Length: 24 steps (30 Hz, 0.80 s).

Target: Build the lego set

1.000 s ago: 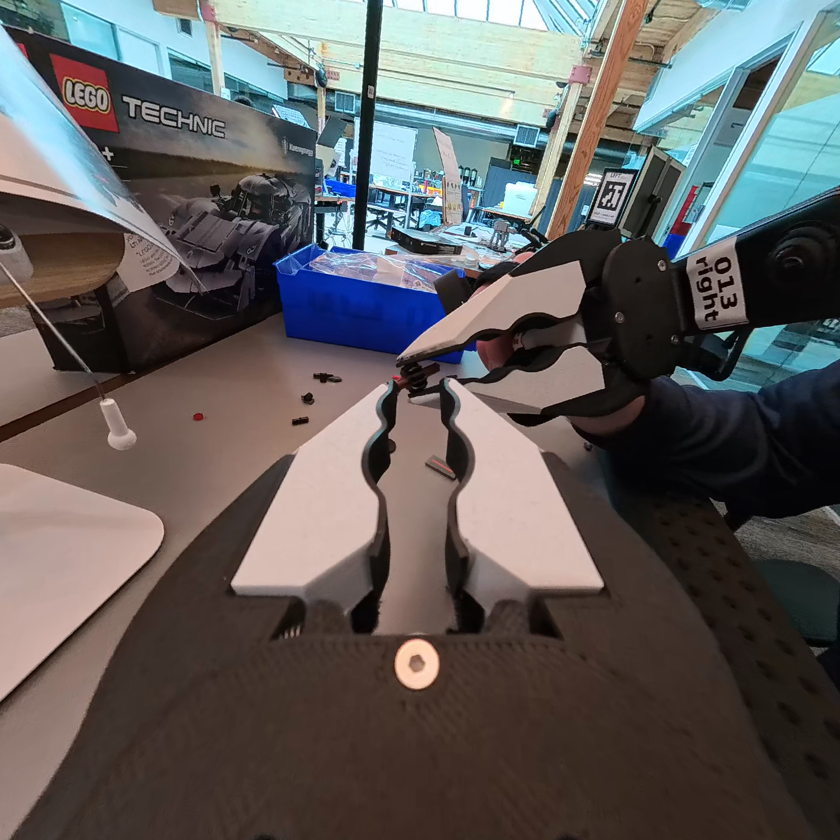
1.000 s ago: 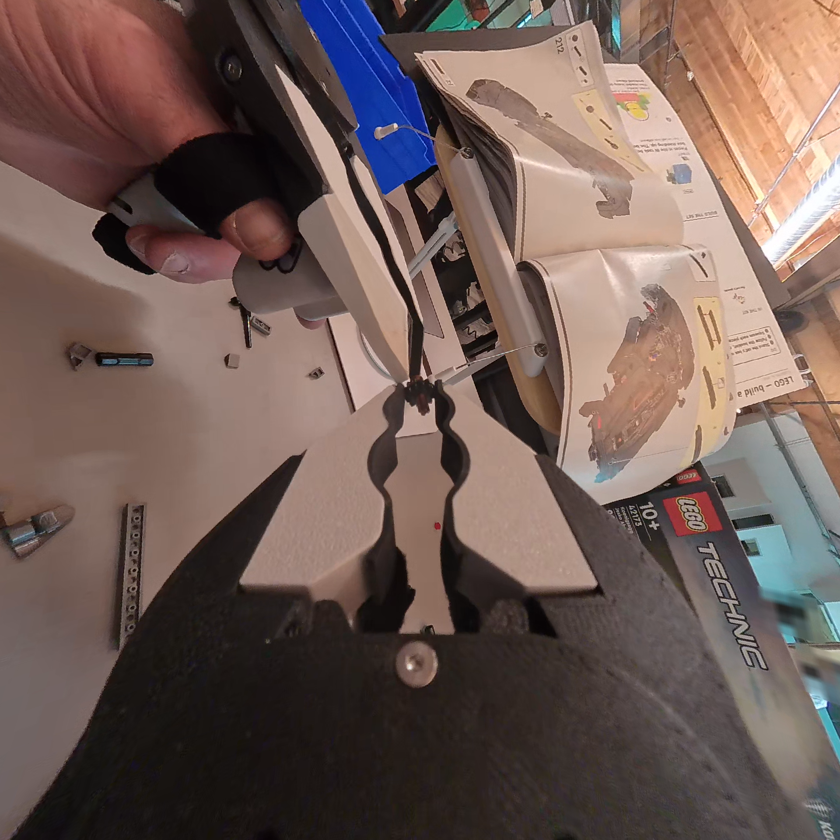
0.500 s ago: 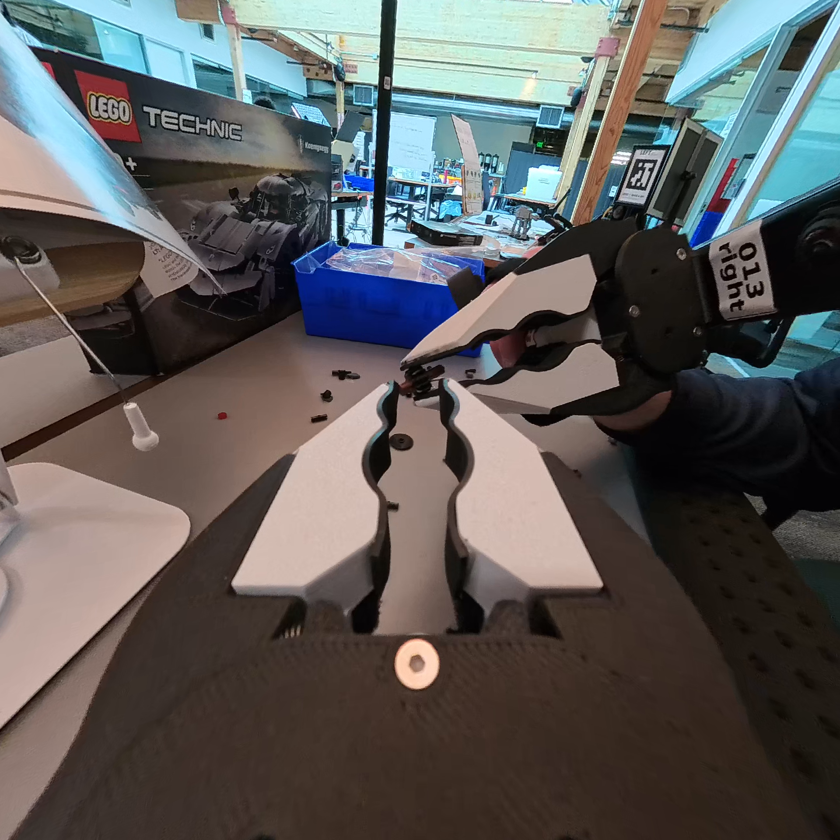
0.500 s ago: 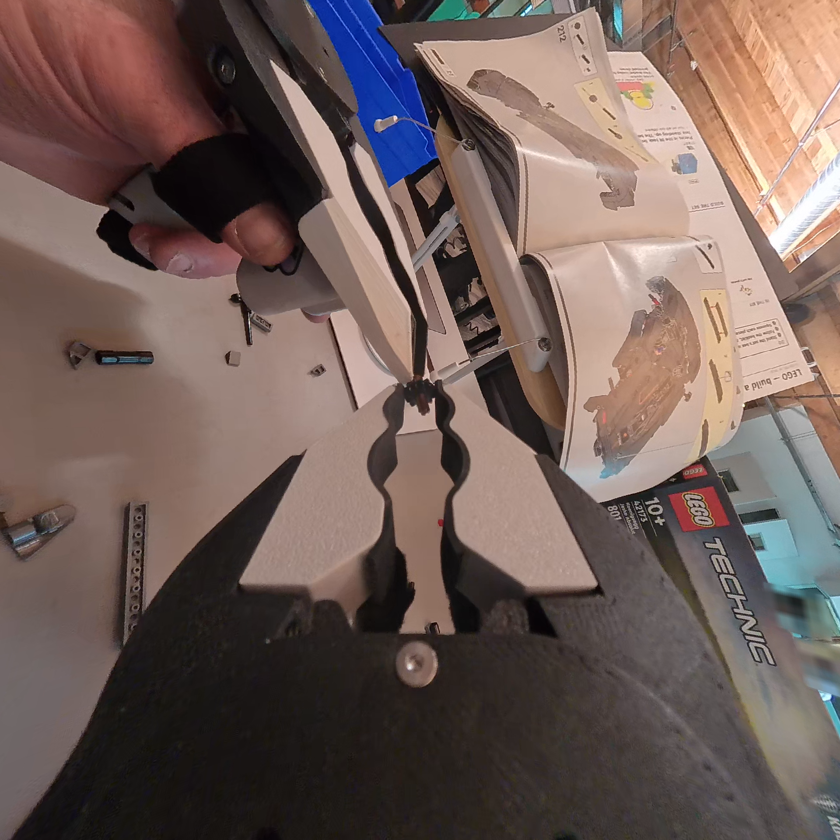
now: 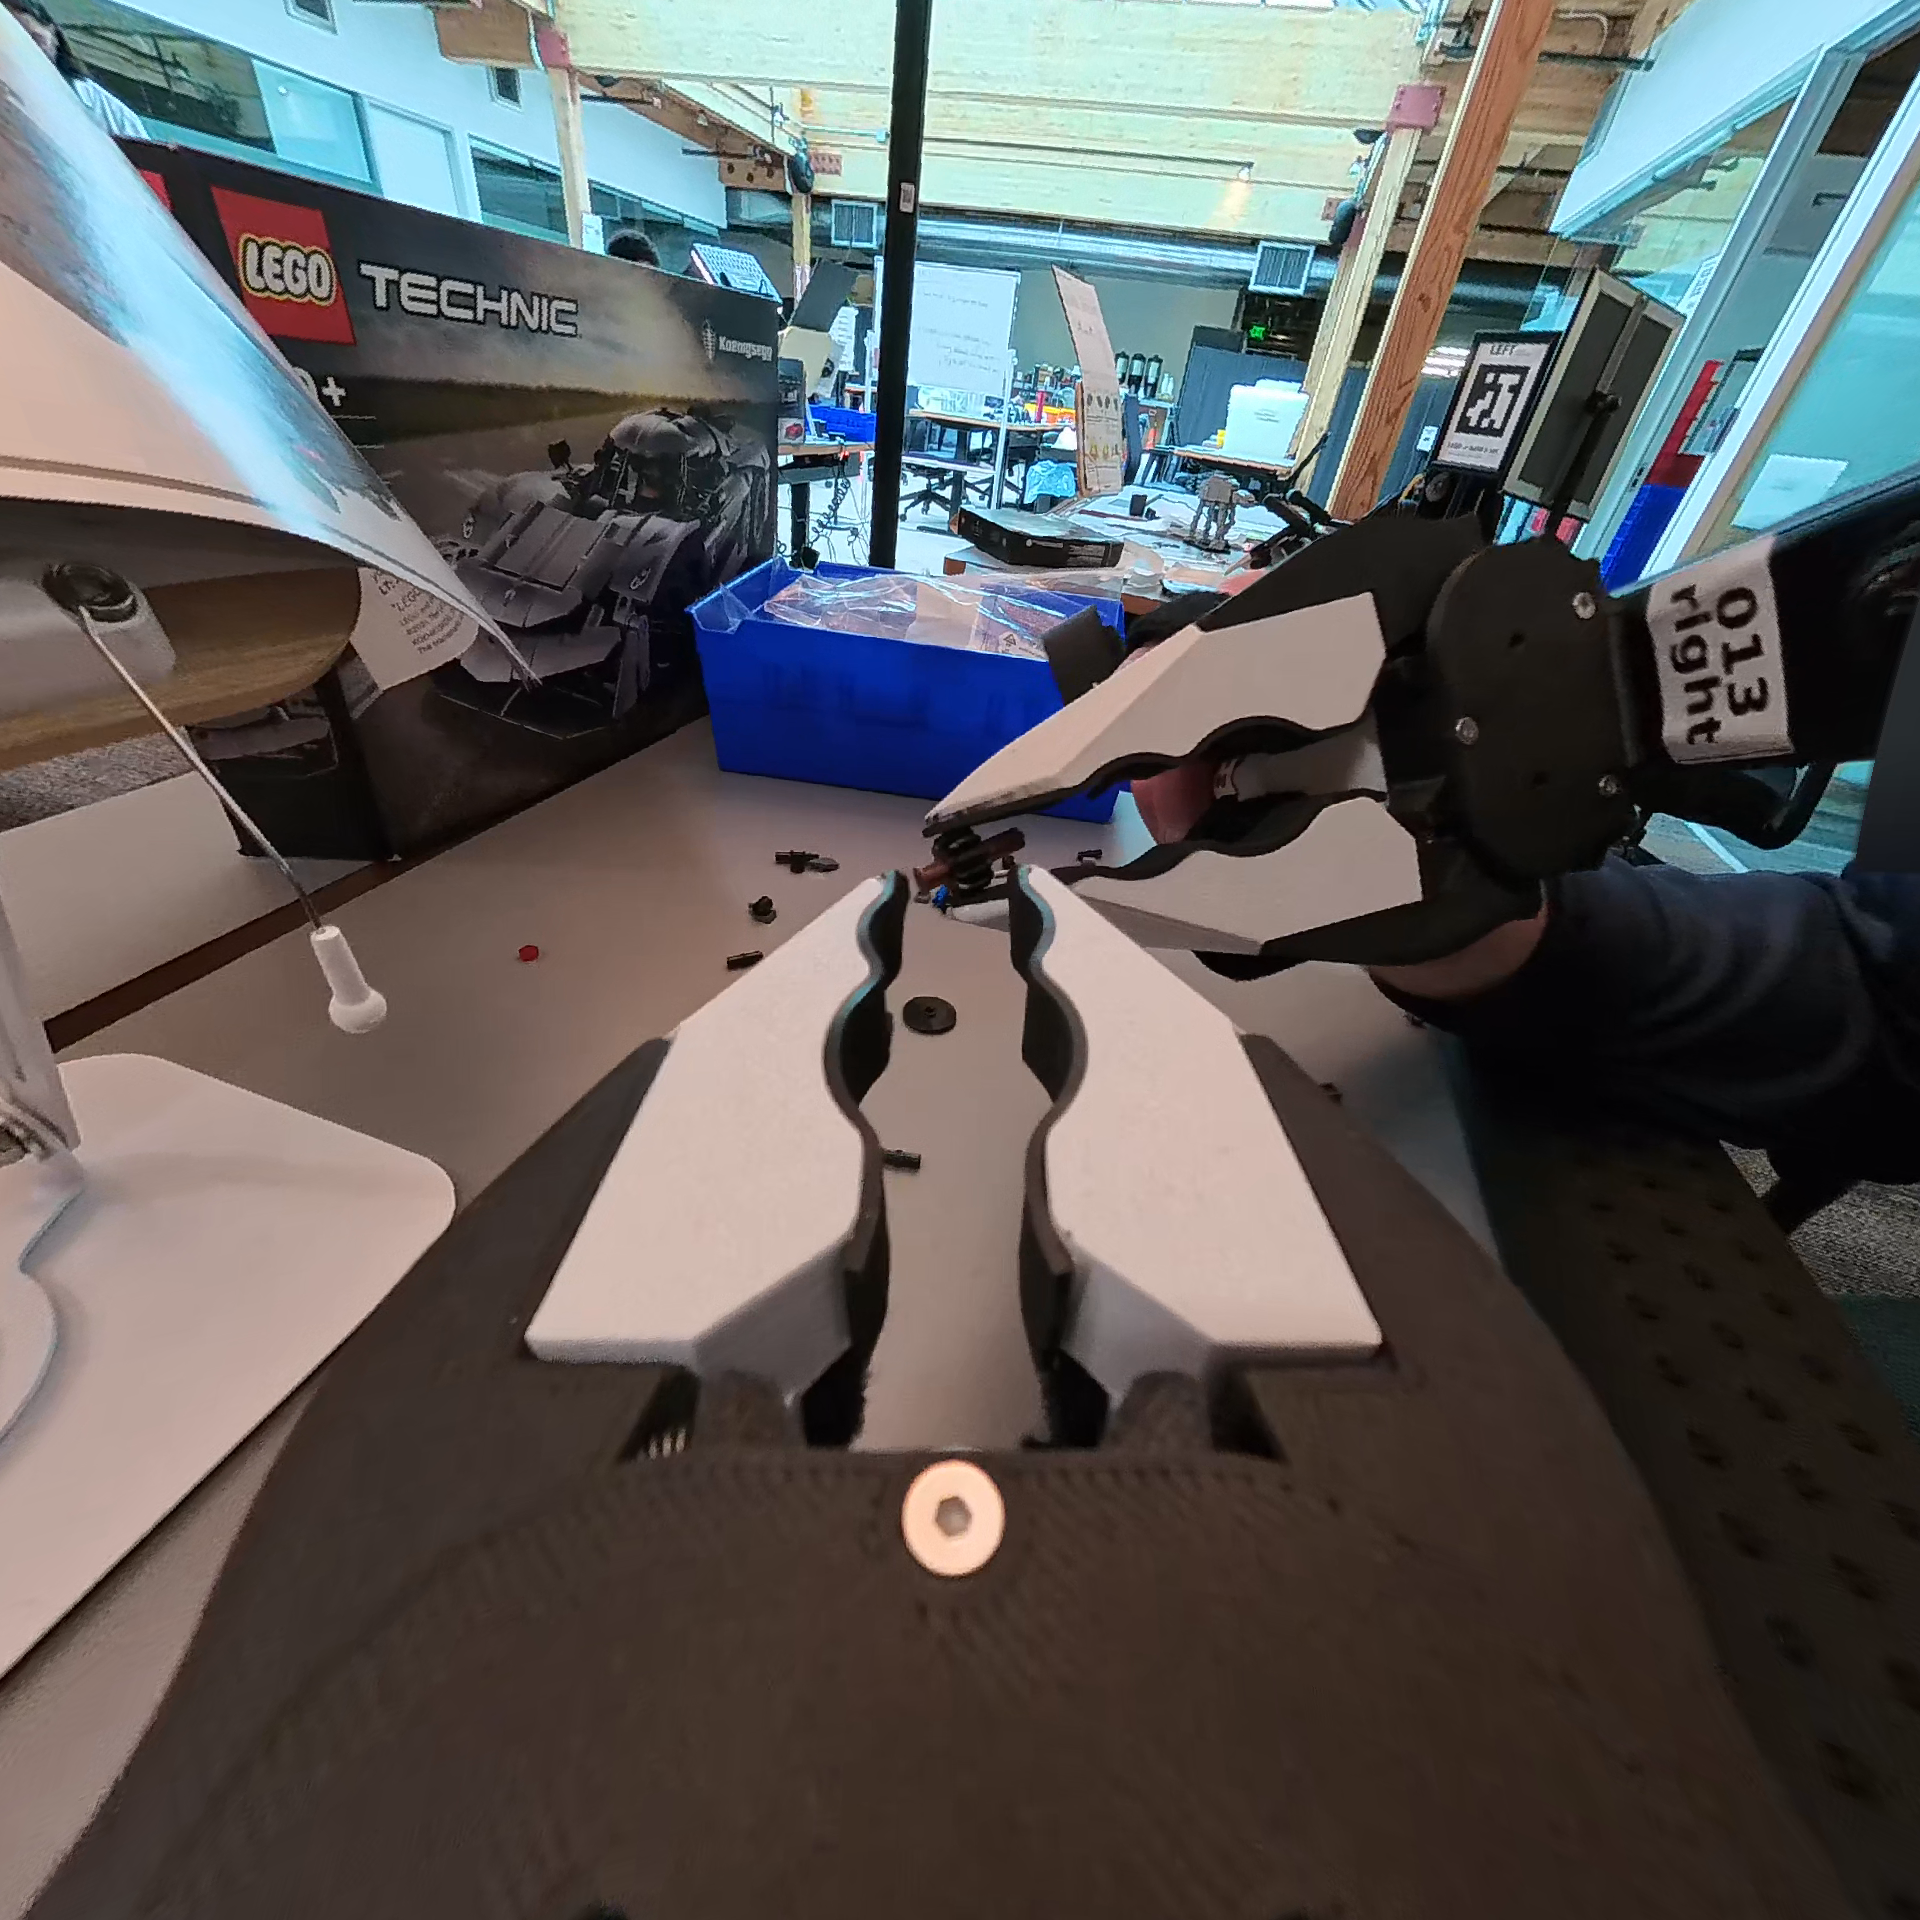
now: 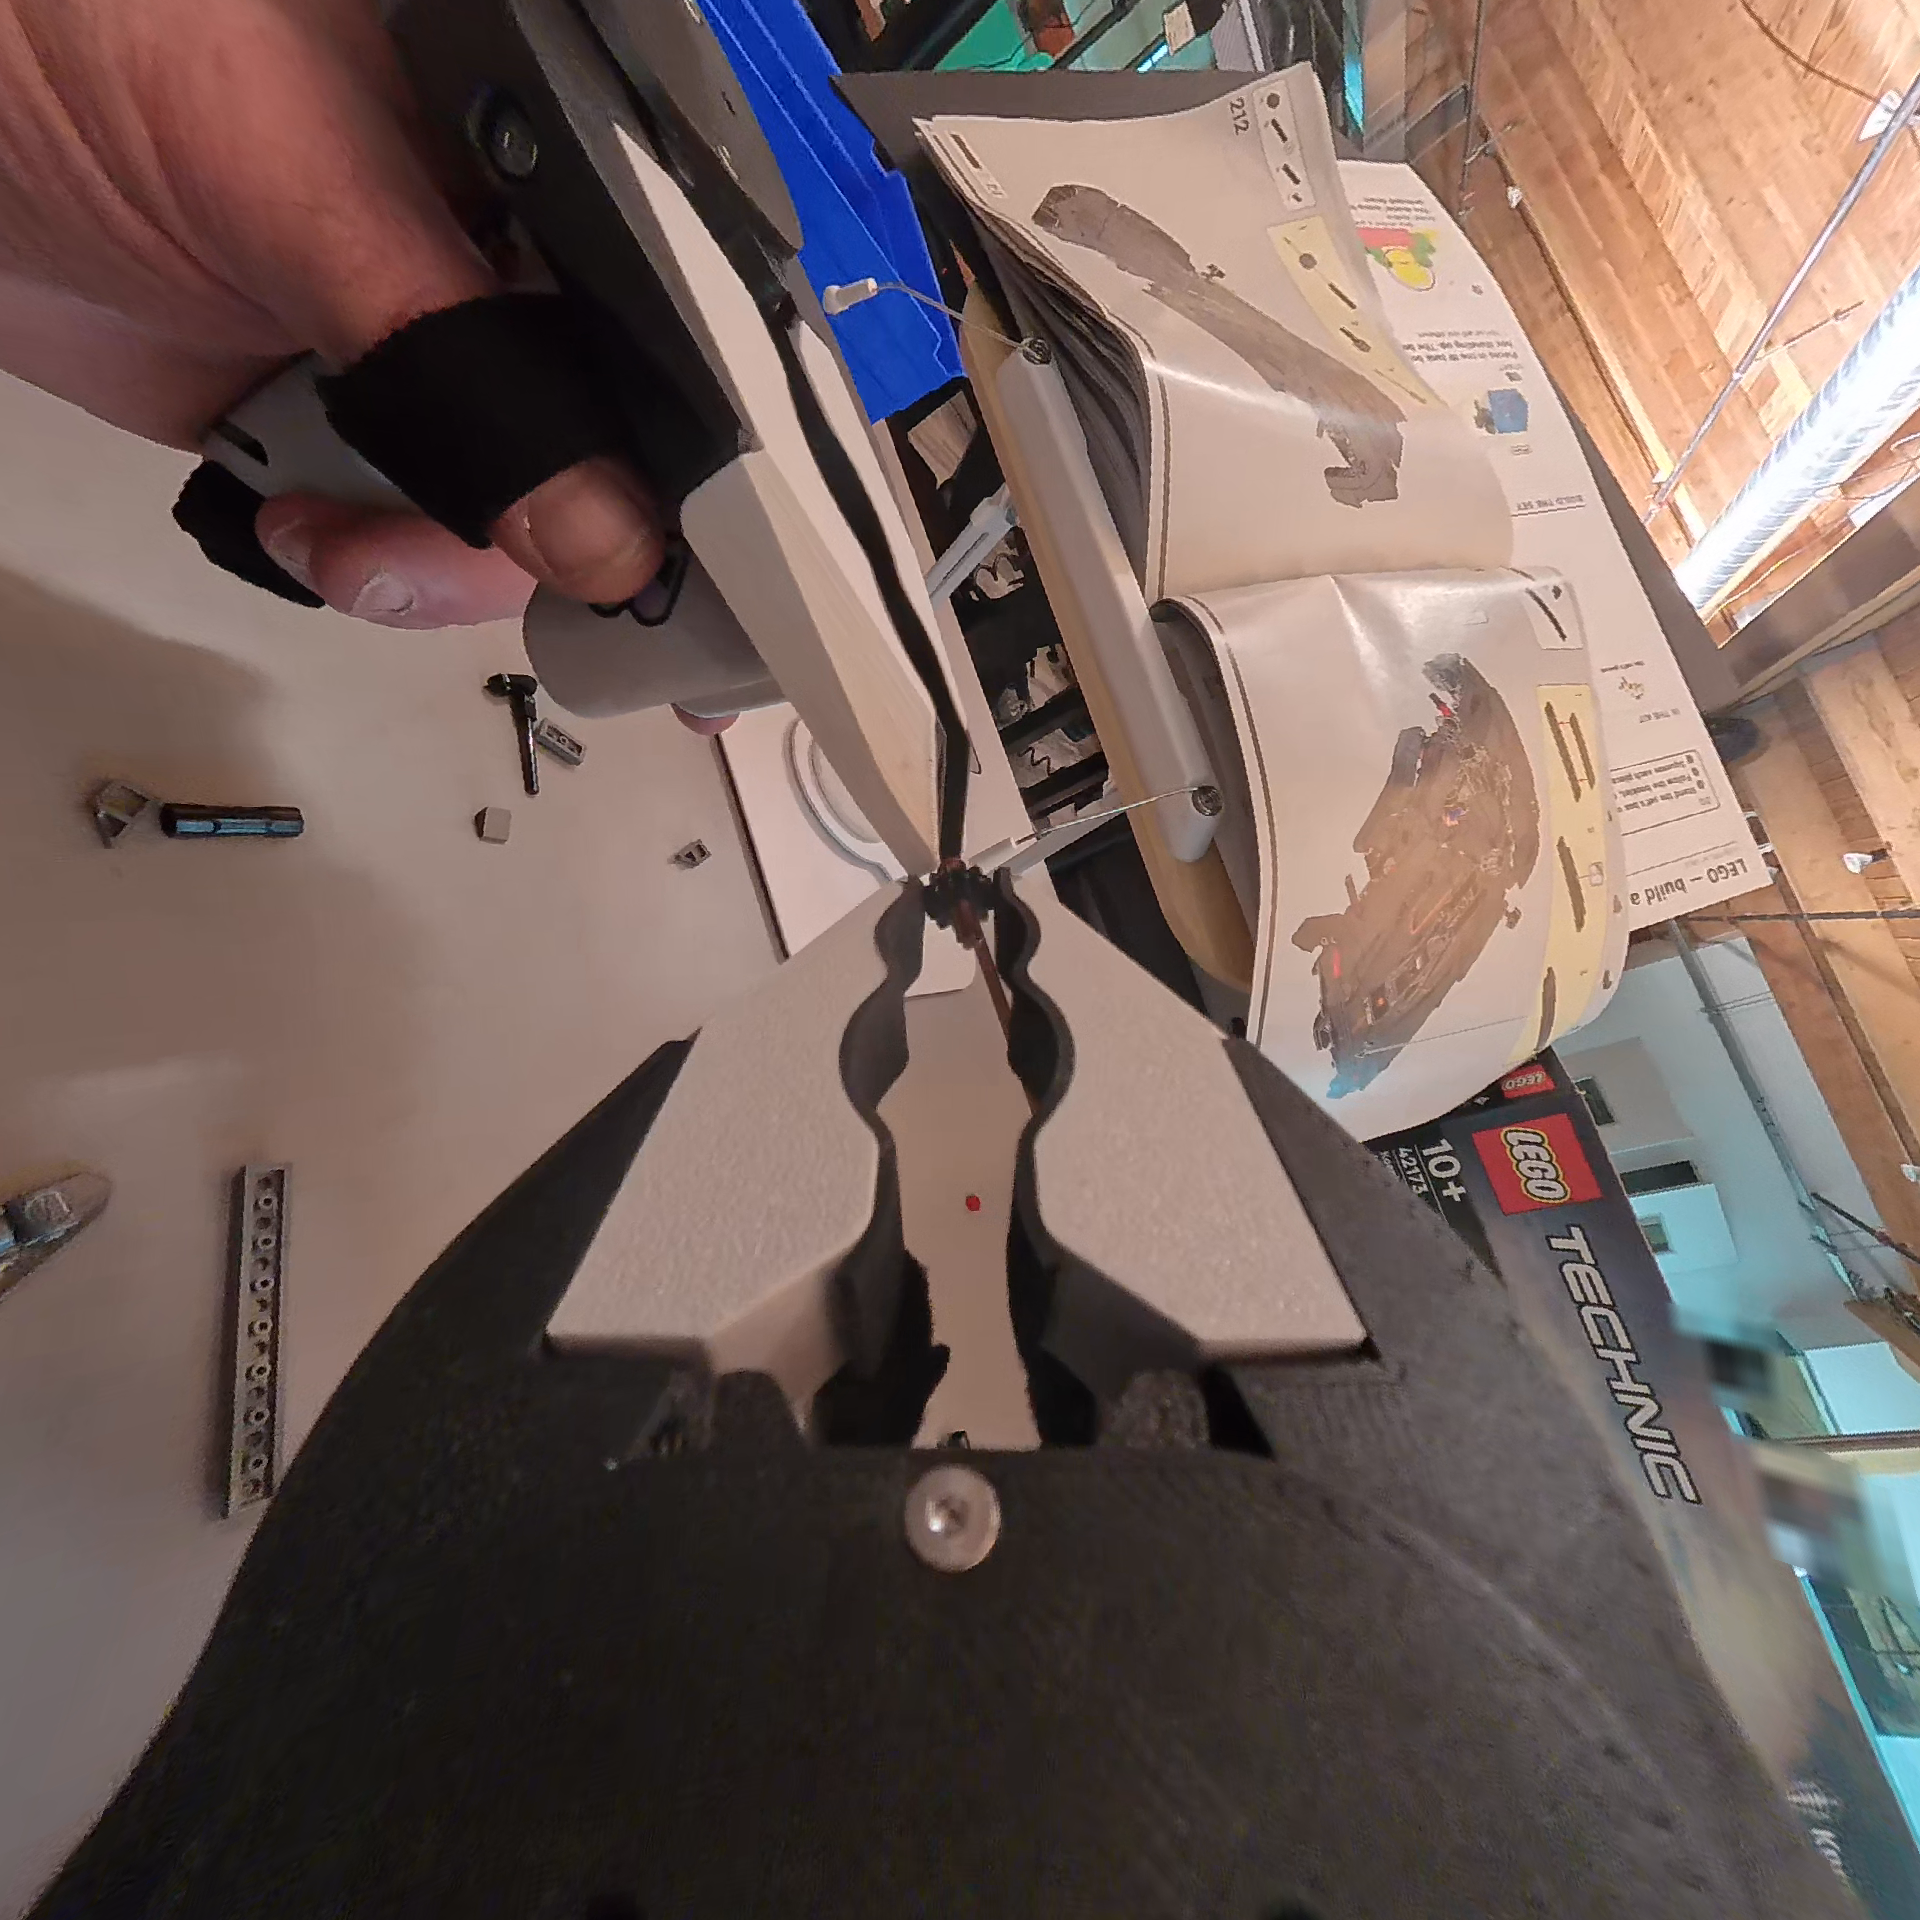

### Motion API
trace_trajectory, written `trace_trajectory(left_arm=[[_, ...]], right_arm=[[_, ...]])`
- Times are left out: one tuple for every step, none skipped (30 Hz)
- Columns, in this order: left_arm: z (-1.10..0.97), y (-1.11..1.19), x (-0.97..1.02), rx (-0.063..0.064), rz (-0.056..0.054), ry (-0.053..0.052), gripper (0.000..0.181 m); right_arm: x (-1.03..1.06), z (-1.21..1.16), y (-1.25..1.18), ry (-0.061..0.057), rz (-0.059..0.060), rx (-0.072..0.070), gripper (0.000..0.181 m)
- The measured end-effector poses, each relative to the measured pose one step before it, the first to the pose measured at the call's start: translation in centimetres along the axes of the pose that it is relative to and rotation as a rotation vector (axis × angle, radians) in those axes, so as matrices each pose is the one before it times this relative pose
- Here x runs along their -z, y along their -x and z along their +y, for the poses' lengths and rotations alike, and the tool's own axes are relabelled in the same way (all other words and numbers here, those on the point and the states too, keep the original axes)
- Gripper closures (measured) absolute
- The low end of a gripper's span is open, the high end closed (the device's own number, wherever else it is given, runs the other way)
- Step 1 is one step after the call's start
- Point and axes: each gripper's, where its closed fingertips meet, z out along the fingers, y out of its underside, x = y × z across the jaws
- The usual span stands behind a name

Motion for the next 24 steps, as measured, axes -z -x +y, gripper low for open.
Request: trace_trajectory(left_arm=[[-0.021,0.048,-0.002,0.0033,-0.0033,0.0002,0.163],[-0.023,0.007,0.005,0.0023,-0.0019,0.0005,0.162],[-0.025,0.028,-0.002,0.002,-0.0032,-0.0003,0.162],[-0.007,0.071,0.013,0.0071,-0.0016,-0.0012,0.162],[0.019,0.035,0.014,0.0111,0.0027,-0.0009,0.161],[0.021,0.044,0.004,0.0113,0.0026,-0.0013,0.161],[-0.094,-0.013,0.008,0.0129,0.0057,-0.008,0.16],[-0.147,-0.092,0.004,0.0135,0.0093,-0.0104,0.16],[-0.06,-0.086,-0.021,0.0109,0.0085,-0.0043,0.16],[0.044,-0.068,-0.062,0.0057,0.0054,0.001,0.16],[0.133,-0.06,-0.083,0.0021,0.0036,0.0053,0.16],[0.156,-0.09,-0.1,0.0,0.0037,0.0064,0.161],[0.149,-0.098,-0.119,0.001,0.005,0.0069,0.162],[0.049,0.04,-0.066,0.0068,-0.0022,0.0015,0.163],[0.056,0.061,-0.022,0.009,-0.0013,0.0035,0.164],[0.037,0.092,0.012,0.0045,-0.0032,0.0009,0.165],[0.022,0.104,0.012,0.0011,-0.0047,-0.0007,0.167],[0.004,0.044,0.006,0.0016,-0.0006,-0.0005,0.168],[0.02,0.017,-0.013,0.003,-0.0001,0.0028,0.168],[0.016,0.021,0.016,-0.0051,-0.0039,0.0022,0.168],[0.027,0.043,0.006,-0.0084,-0.0073,0.0039,0.168],[0.022,0.026,-0.004,-0.0034,-0.0058,0.0049,0.168],[-0.031,0.02,0.012,-0.0005,-0.0039,0.0009,0.168],[-0.058,0.024,-0.004,0.0006,-0.0041,-0.0032,0.168]], right_arm=[[0.006,-0.017,-0.032,0.0018,0.0049,0.007,0.17],[0.003,-0.005,-0.04,0.0046,0.0067,0.0113,0.17],[-0.019,-0.006,-0.036,0.0062,0.0082,0.0137,0.17],[-0.023,-0.004,-0.013,0.0049,0.0062,0.0106,0.17],[-0.032,0.012,0.033,0.0029,0.0017,0.0062,0.17],[-0.025,-0.01,0.08,0.0002,-0.0027,0.0044,0.17],[-0.03,-0.046,0.119,-0.0013,-0.0034,0.0048,0.17],[-0.028,-0.029,0.092,0.0012,-0.0012,0.0069,0.17],[-0.034,-0.051,0.094,0.0019,0.0001,0.0092,0.17],[-0.011,-0.092,0.063,-0.0001,0.0015,0.0079,0.17],[0.004,-0.119,0.035,-0.0014,0.0016,0.0048,0.17],[0.009,-0.131,0.042,-0.0013,0.002,0.0053,0.17],[0.0,-0.065,0.033,0.0026,0.0029,0.008,0.17],[-0.021,0.036,0.017,0.0056,0.0029,0.0078,0.17],[-0.028,0.057,0.009,0.0021,0.0007,0.0022,0.17],[-0.019,0.048,-0.004,0.0008,-0.0011,-0.0038,0.17],[-0.007,0.049,-0.036,0.0009,0.0,-0.0027,0.17],[-0.001,0.015,-0.002,0.0013,0.0011,0.0013,0.17],[-0.018,0.02,0.013,0.0027,0.0018,0.0029,0.17],[-0.02,0.009,0.015,0.0022,0.0013,0.0023,0.17],[-0.025,0.011,0.016,0.0027,0.0003,0.0009,0.17],[-0.017,0.005,0.003,0.0023,0.001,0.0002,0.17],[-0.017,-0.003,-0.034,0.0012,0.0031,-0.0008,0.17],[-0.009,-0.004,-0.049,0.0017,0.0034,-0.0016,0.17]])
